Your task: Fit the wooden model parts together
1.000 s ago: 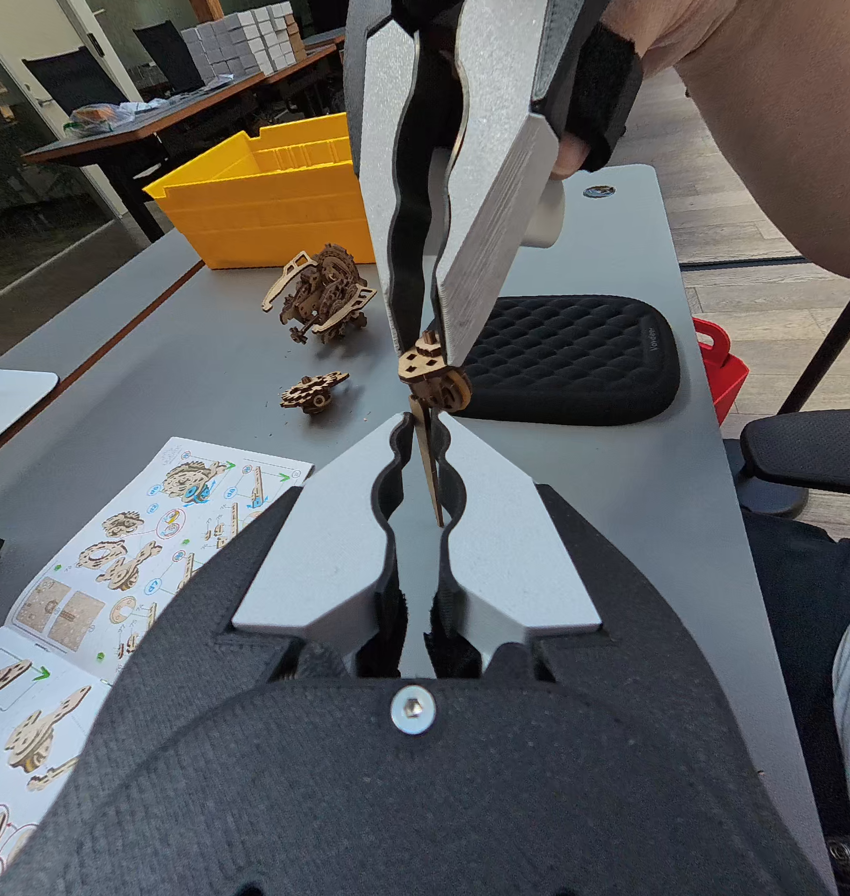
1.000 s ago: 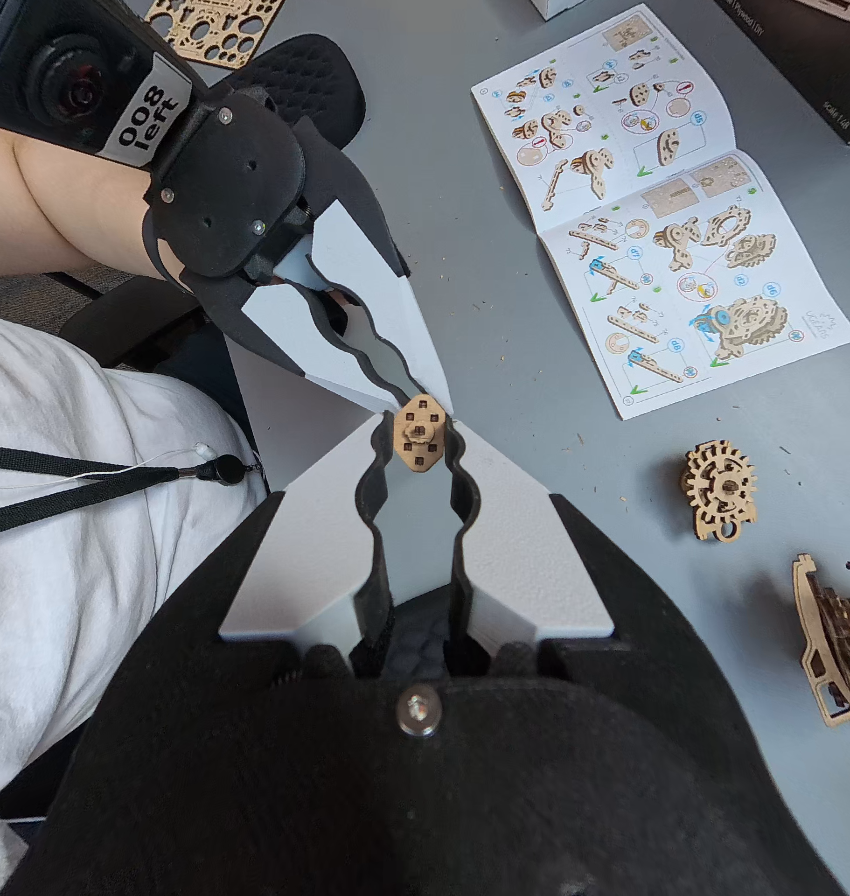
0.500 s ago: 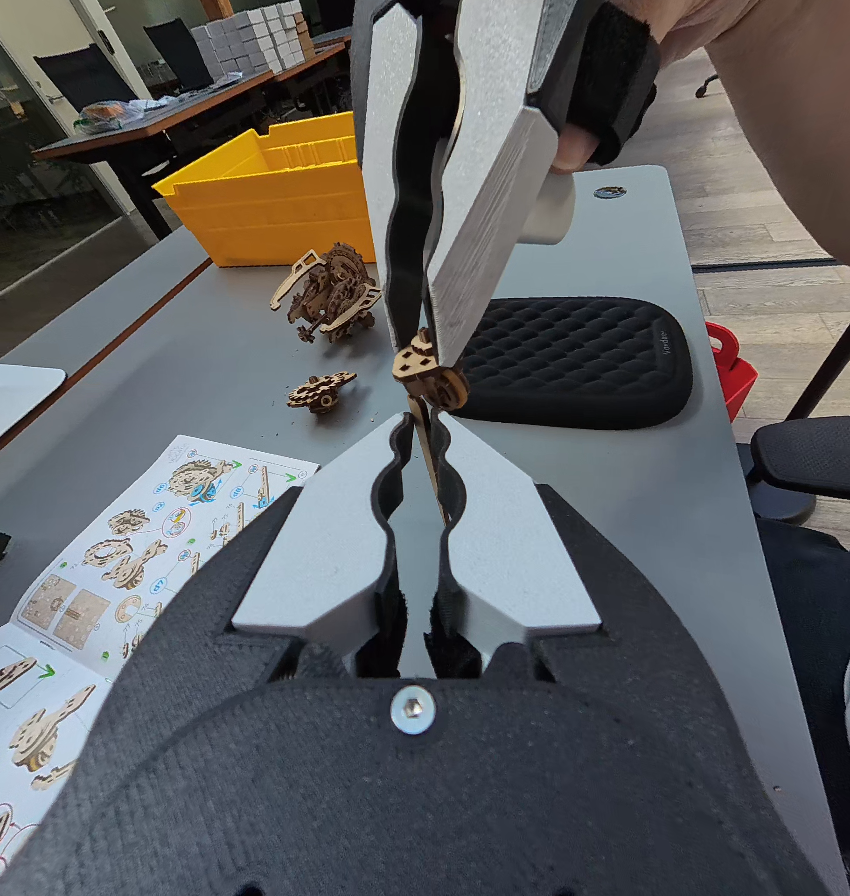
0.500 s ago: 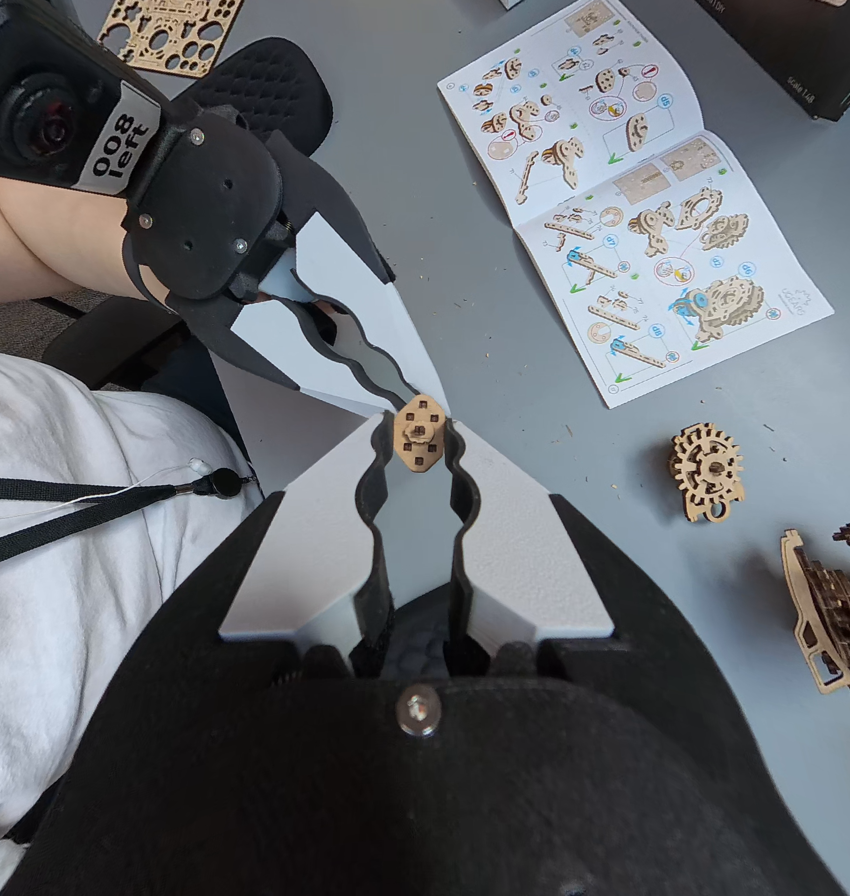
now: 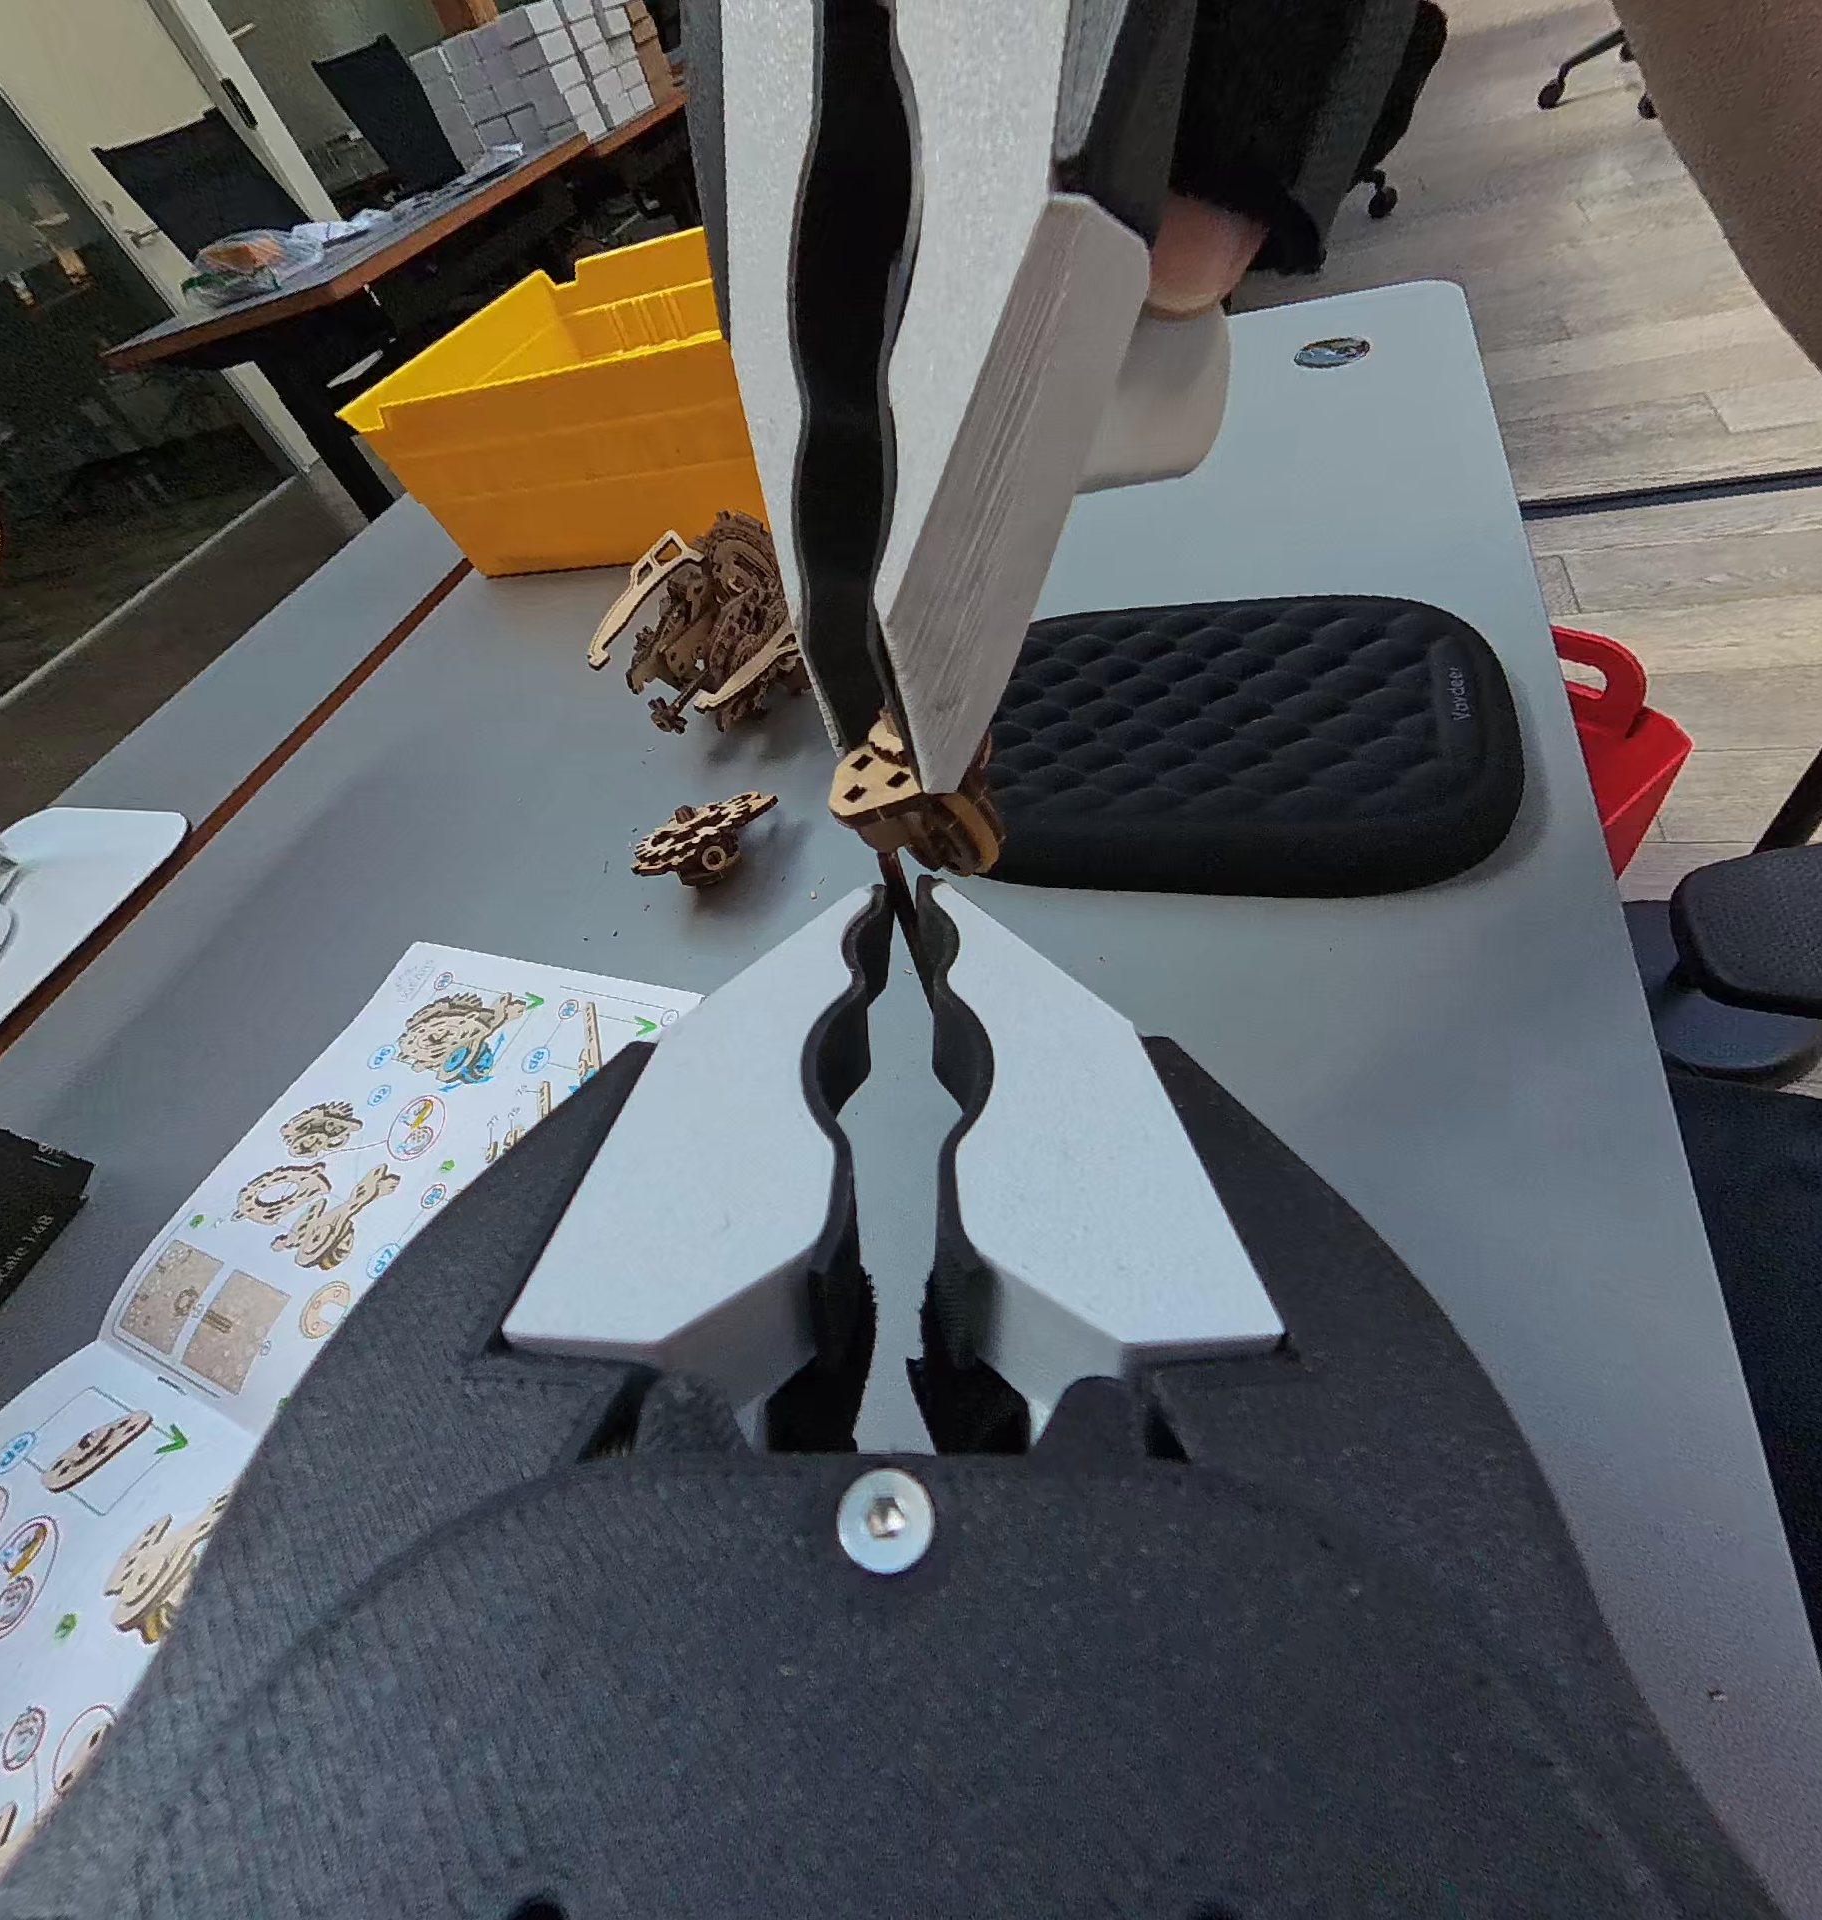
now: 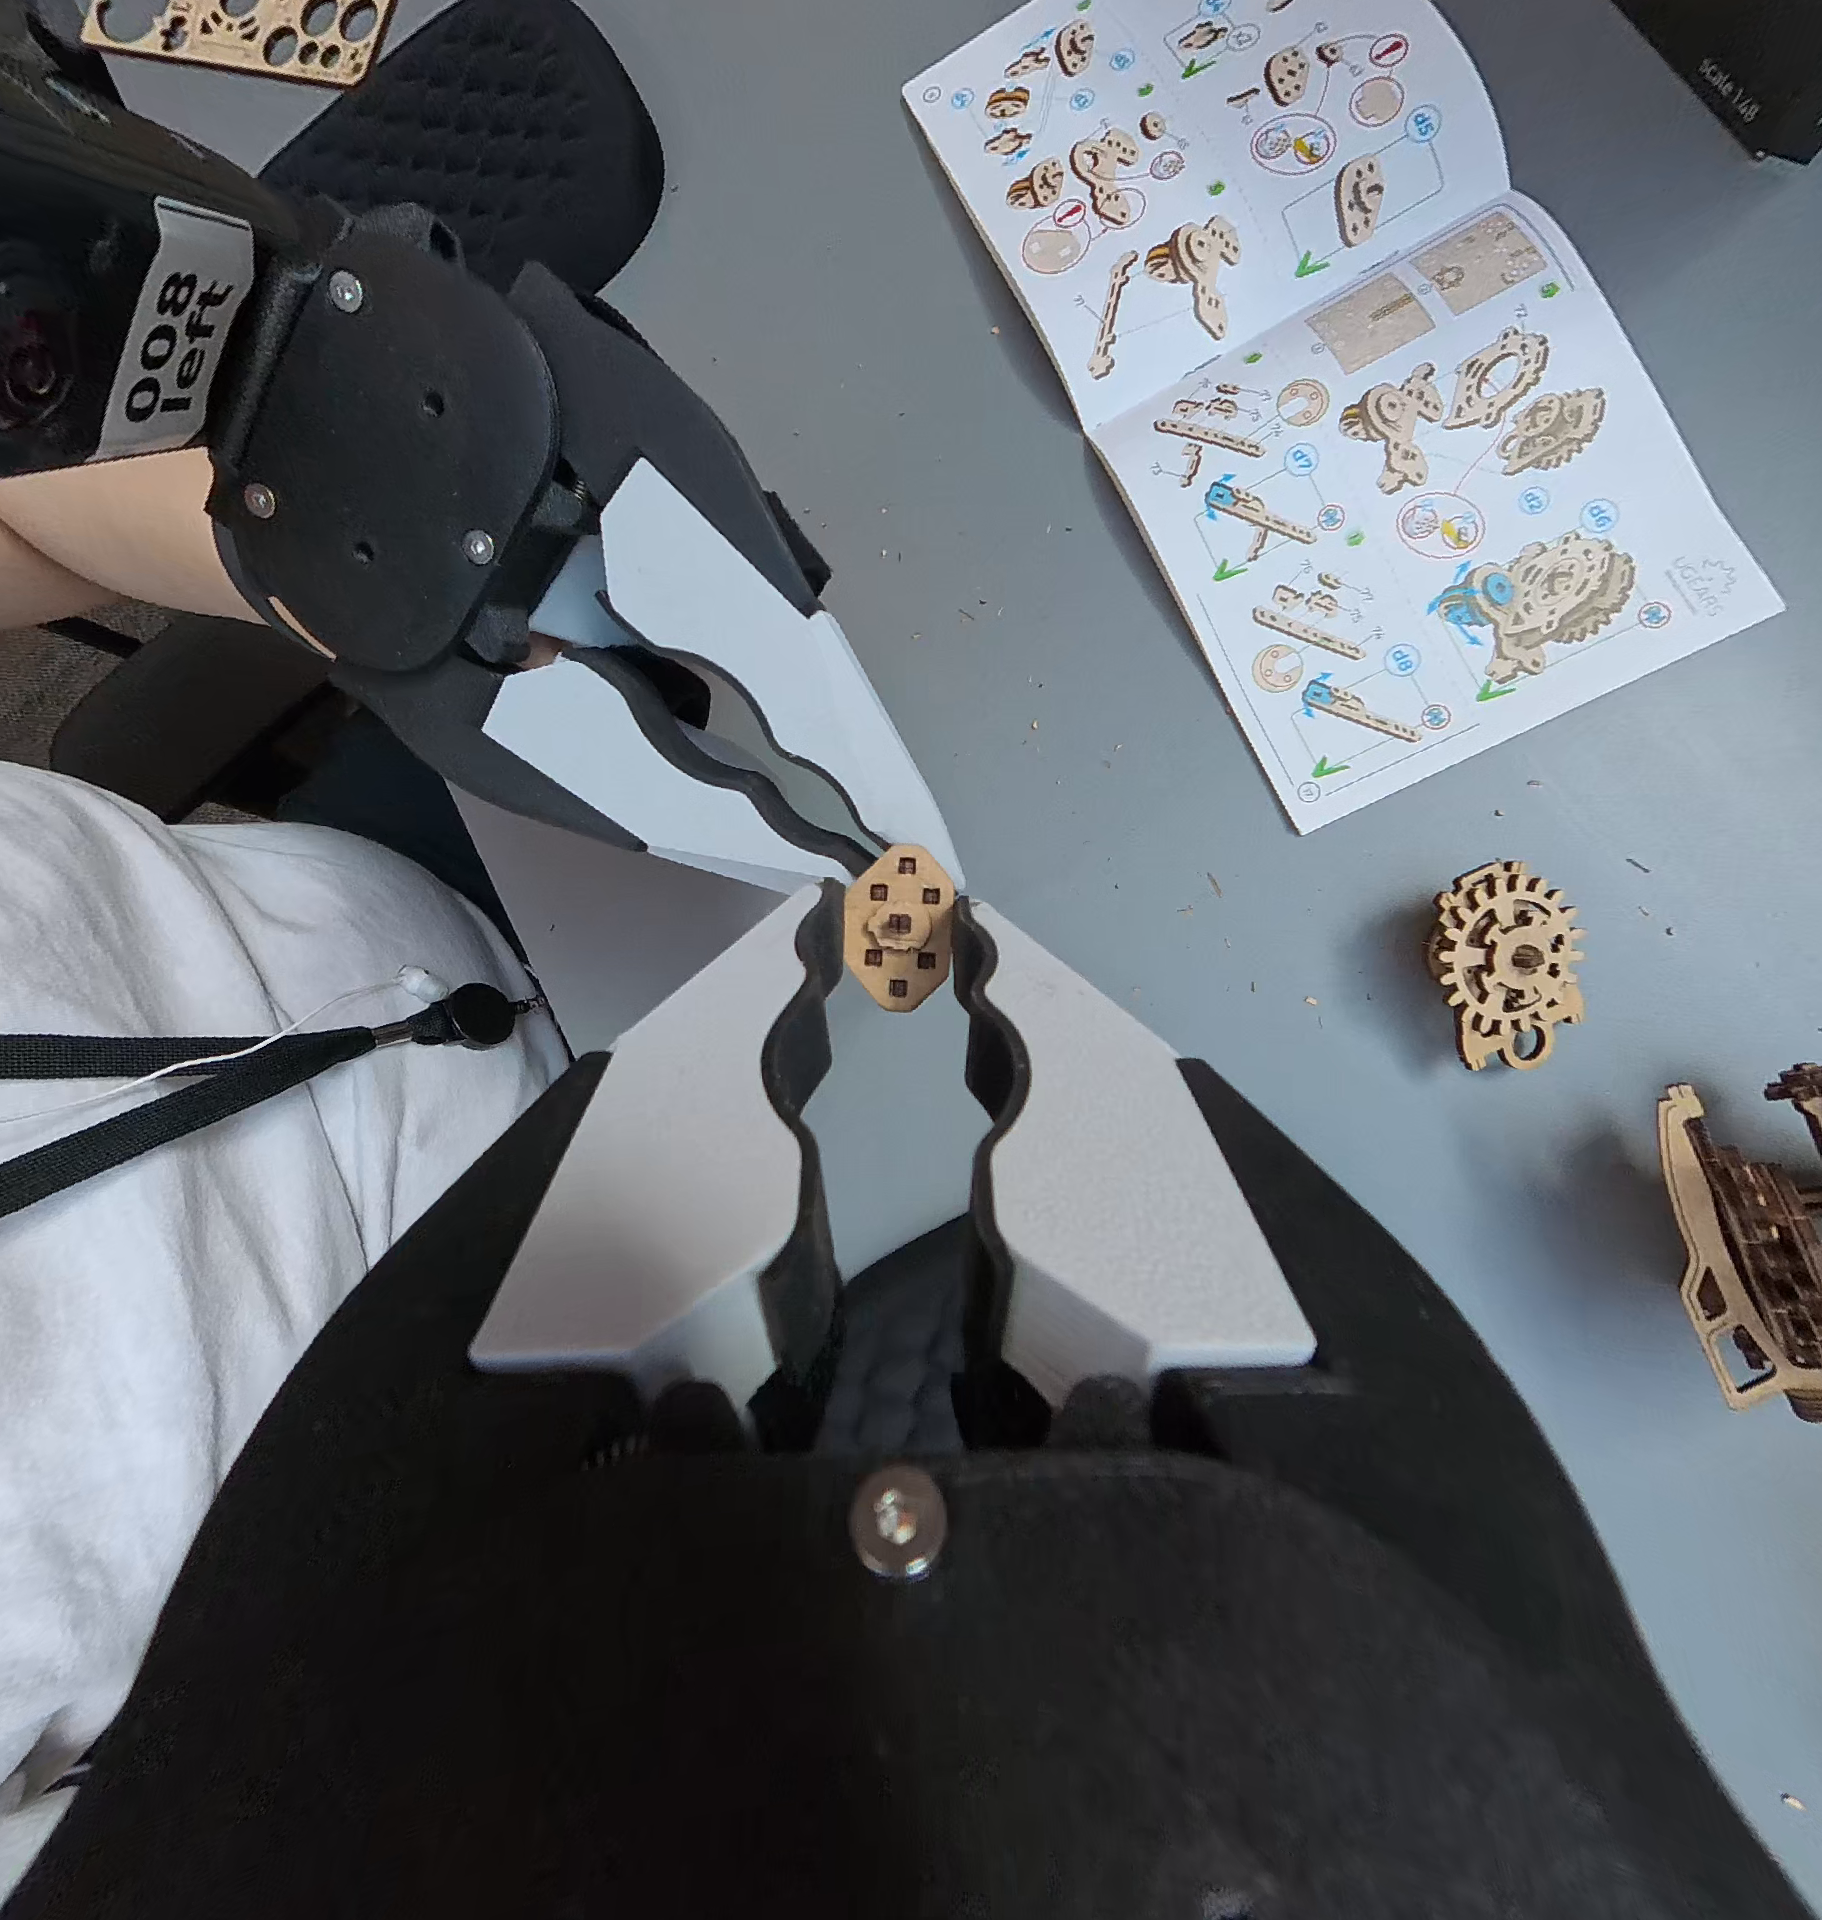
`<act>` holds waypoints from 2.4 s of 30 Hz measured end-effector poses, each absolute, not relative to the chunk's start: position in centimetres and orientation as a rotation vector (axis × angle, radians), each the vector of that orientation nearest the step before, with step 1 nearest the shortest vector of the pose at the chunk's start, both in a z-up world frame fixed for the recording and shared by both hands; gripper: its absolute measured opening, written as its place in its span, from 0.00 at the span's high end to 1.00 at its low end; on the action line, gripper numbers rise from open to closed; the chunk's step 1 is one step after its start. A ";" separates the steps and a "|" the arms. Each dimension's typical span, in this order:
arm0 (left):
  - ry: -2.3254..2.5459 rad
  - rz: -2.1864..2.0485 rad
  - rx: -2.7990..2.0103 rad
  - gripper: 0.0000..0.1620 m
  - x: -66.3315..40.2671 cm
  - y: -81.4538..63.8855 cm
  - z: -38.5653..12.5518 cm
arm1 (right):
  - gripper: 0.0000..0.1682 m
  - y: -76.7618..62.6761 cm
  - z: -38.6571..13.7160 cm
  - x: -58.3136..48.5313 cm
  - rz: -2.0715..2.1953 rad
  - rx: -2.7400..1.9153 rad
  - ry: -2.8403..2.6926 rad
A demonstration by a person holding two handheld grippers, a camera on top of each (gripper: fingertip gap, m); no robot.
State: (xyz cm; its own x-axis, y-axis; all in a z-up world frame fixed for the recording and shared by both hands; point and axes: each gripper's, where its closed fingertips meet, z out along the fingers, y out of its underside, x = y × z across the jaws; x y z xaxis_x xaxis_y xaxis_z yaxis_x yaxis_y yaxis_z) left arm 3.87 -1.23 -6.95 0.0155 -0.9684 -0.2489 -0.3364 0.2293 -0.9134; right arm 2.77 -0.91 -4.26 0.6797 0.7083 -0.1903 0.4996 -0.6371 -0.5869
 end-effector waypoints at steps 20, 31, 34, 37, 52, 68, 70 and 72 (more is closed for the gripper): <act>1.681 -1.156 -1.209 0.87 2.4 -2.9 -7.0 | 0.89 -1.3 -4.3 2.6 0.587 -2.388 -1.020; 2.002 -1.689 -0.983 0.81 1.7 -1.3 -6.3 | 0.89 -1.0 -4.3 2.4 0.599 -2.385 -1.038; 2.068 -1.709 -0.894 0.86 2.2 -1.8 -6.8 | 0.89 -0.9 -4.4 2.4 0.595 -2.390 -1.048; 2.084 -1.778 -0.832 0.91 2.4 -2.3 -6.6 | 0.89 -1.0 -4.4 2.4 0.600 -2.388 -1.059; 1.861 -1.757 -0.812 0.96 3.6 -1.2 -5.8 | 0.89 -0.8 -4.5 2.8 0.628 -2.390 -1.030; 1.726 -1.296 -1.028 0.96 3.5 -1.0 -6.6 | 0.89 -0.4 -3.9 2.9 0.557 -2.359 -1.218; 1.719 -1.304 -1.035 0.96 3.4 -0.9 -6.6 | 0.89 -0.3 -3.9 2.7 0.572 -2.355 -1.239; 1.718 -1.302 -1.038 0.96 3.4 -0.8 -6.6 | 0.89 -0.2 -4.0 2.7 0.577 -2.363 -1.245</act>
State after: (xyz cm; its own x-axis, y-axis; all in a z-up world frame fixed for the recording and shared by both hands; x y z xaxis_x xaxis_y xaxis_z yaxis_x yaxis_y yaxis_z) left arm 3.40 -0.77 -6.56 -0.4059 -0.9104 -0.0803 -0.1689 0.1611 -0.9724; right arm 2.68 -0.19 -3.98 0.5165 0.8394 -0.1691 0.6716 -0.5197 -0.5281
